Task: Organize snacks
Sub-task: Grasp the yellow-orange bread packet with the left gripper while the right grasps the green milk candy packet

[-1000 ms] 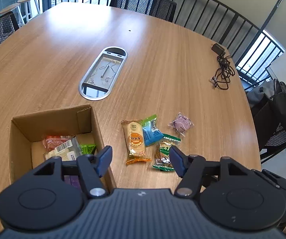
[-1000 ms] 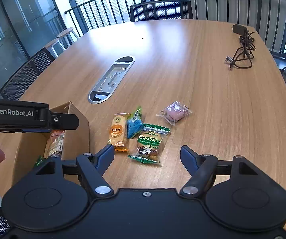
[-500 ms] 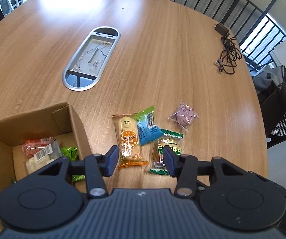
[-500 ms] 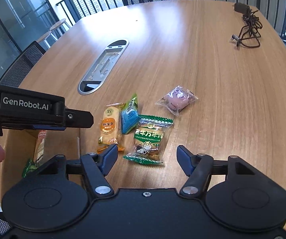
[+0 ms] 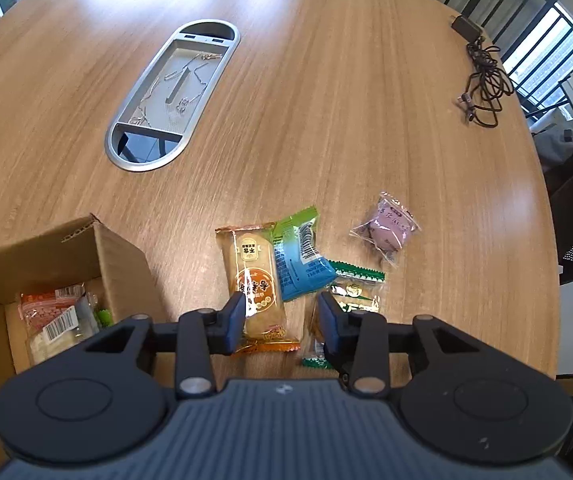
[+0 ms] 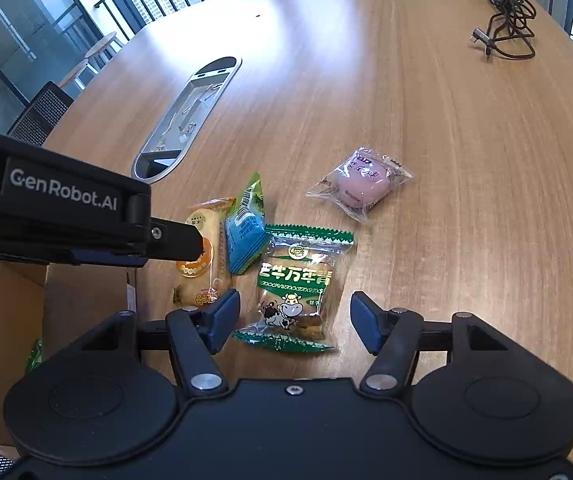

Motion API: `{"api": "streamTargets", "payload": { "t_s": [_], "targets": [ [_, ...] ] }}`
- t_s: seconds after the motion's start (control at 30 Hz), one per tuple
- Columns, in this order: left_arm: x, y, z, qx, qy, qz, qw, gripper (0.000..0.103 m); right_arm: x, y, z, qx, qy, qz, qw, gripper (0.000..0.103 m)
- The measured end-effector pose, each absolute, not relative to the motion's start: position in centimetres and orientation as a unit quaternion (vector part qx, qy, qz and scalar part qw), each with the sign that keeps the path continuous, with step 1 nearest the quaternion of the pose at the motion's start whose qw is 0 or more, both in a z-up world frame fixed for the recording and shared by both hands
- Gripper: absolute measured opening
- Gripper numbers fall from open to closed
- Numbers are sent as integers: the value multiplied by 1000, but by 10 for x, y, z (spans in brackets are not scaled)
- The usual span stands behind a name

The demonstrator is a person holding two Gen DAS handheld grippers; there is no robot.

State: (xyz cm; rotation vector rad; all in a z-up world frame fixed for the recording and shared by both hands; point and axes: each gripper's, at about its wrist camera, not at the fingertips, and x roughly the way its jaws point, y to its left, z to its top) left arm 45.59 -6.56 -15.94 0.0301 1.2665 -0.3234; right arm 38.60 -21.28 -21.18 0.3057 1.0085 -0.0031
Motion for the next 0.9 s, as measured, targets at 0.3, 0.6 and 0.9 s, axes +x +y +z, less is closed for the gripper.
{"api": "streamTargets", "payload": {
  "t_s": [0.3, 0.6, 0.9],
  "targets": [
    [464, -78, -179, 31, 612, -129, 780, 37, 389, -222, -226, 151, 496, -14, 855, 40],
    [471, -88, -195, 62, 617, -109, 777, 38, 380, -237, -223, 143, 498, -39, 855, 42],
    [477, -83, -195, 68, 613, -92, 782, 39, 387, -228, -221, 104, 486, -32, 867, 75]
  ]
}}
